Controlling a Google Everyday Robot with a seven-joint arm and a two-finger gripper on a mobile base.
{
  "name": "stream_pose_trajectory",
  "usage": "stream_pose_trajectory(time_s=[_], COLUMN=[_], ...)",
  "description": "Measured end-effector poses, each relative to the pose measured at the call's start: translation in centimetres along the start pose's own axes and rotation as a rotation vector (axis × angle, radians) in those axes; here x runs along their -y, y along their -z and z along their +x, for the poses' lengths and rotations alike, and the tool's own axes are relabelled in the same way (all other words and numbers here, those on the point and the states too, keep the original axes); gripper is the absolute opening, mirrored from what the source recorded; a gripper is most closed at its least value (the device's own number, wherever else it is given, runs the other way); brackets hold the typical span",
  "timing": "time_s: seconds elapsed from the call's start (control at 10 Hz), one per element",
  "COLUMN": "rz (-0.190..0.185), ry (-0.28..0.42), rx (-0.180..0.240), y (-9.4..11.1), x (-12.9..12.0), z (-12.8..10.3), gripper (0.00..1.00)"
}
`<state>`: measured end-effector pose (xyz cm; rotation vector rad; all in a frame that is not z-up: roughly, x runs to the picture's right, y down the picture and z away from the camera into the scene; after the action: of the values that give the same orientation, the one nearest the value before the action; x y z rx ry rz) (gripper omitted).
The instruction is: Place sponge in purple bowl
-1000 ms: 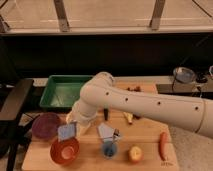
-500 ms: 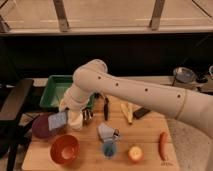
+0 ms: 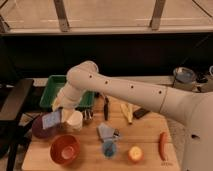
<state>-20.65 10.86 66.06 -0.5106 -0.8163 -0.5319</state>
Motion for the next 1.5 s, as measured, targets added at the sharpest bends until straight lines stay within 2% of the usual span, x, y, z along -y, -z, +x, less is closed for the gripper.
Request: stream_pose_trajectory(time_s=[0.2, 0.4, 0.5, 0.9, 1.0, 1.2, 1.5], rz=[0.007, 0.035, 0.037, 0.045, 0.045, 0.049, 0.054], ry=[0.007, 0.012, 0.014, 0.005, 0.004, -0.004, -0.05], rx=[0.008, 0.034, 0.045, 0.107, 0.131, 0.155, 0.17], y=[-0.3, -1.2, -1.8, -4.7, -5.9, -7.7, -8.9], x=[0.2, 1.9, 2.3, 3.3, 3.4, 3.3, 2.6], z=[0.0, 0.8, 1.0, 2.0, 2.0, 2.3, 2.7], gripper=[0.0, 0.0, 0.02, 0.41, 0.53, 0.7, 0.73])
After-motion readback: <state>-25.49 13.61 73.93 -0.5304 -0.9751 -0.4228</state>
